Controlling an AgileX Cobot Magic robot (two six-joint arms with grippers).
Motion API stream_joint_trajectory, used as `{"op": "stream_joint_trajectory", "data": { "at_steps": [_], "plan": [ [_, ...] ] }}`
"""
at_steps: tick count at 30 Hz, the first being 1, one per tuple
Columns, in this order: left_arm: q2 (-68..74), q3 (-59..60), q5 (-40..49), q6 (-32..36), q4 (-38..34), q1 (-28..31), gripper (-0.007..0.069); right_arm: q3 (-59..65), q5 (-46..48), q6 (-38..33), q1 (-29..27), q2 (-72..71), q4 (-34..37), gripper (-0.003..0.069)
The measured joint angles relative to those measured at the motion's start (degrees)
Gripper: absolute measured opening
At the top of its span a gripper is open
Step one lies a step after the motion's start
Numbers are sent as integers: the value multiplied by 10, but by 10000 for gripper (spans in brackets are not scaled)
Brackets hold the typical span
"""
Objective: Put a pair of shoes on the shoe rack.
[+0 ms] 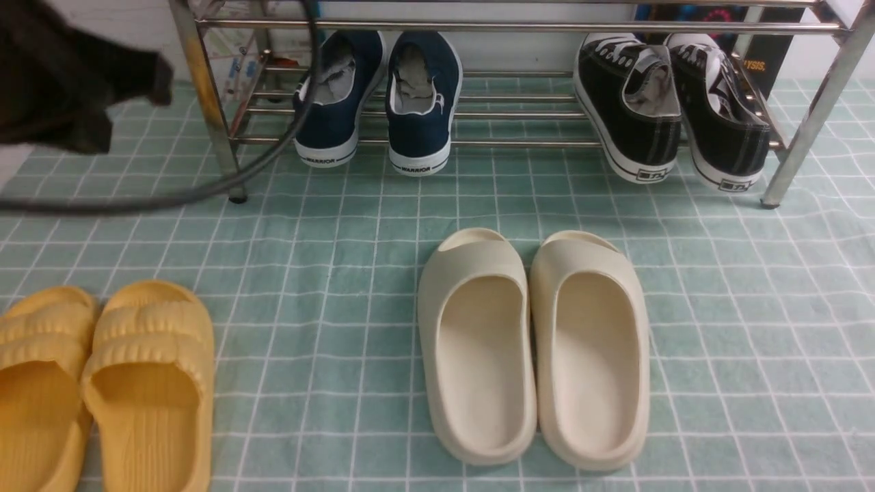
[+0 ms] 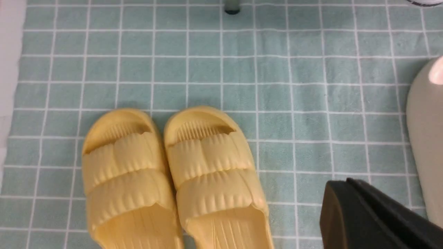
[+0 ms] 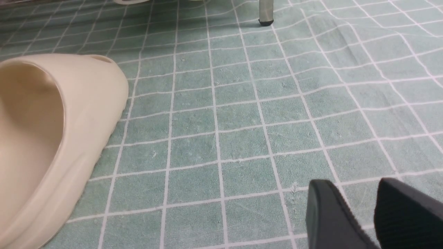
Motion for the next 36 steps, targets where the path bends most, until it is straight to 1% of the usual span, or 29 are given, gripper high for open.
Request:
{"op": "stream_joint_trajectory", "data": {
  "at_steps": [1, 2, 3, 4, 5, 7, 8, 9, 11, 14, 17, 18, 20, 25, 29, 30, 31, 32, 33, 36],
  "plan": [
    [-55, 72, -51, -20, 9, 0, -13, 0, 0, 0, 0, 0, 0, 239],
    [-91, 116, -85, -28, 11, 0, -13, 0, 0, 0, 0, 0, 0, 239],
    [-105, 134, -98, -31, 12, 0, -13, 0, 0, 0, 0, 0, 0, 239],
    [-161, 202, -153, -42, 13, 0, -13, 0, 0, 0, 0, 0, 0, 239],
    [-195, 243, -187, -48, 13, 0, -13, 0, 0, 0, 0, 0, 0, 239],
    [-259, 319, -249, -53, 13, 0, -13, 0, 0, 0, 0, 0, 0, 239],
    [-259, 319, -249, -53, 13, 0, -13, 0, 0, 0, 0, 0, 0, 239],
    [-301, 375, -290, -55, 13, 0, -13, 0, 0, 0, 0, 0, 0, 239],
    [-360, 446, -363, -55, 12, 0, -13, 0, 0, 0, 0, 0, 0, 239],
    [-403, 524, -458, -55, 12, 0, -13, 0, 0, 0, 0, 0, 0, 239],
    [-417, 589, -552, -55, 12, 0, -13, 0, 0, 0, 0, 0, 0, 239],
    [-417, 593, -557, -55, 12, 0, -13, 0, 0, 0, 0, 0, 0, 239],
    [-415, 636, -611, -56, 13, 0, -13, 0, 0, 0, 0, 0, 0, 239],
    [-415, 683, -634, -55, 19, 0, -13, 0, 0, 0, 0, 0, 0, 239],
    [-415, 688, -650, -55, 25, 0, -13, 0, 0, 0, 0, 0, 0, 239],
    [-422, 694, -678, -55, 27, 0, -13, 0, 0, 0, 0, 0, 0, 239],
    [-426, 697, -687, -55, 27, 1, -13, 0, 0, 0, 0, 0, 0, 239],
    [-447, 712, -722, -55, 27, 3, -13, 0, 0, 0, 0, 0, 0, 239],
    [-466, 724, -737, -55, 26, 5, -13, 0, 0, 0, 0, 0, 0, 239],
    [-539, 763, -748, -54, 13, 19, -13, 0, 0, 0, 0, 0, 0, 239]
  ]
}}
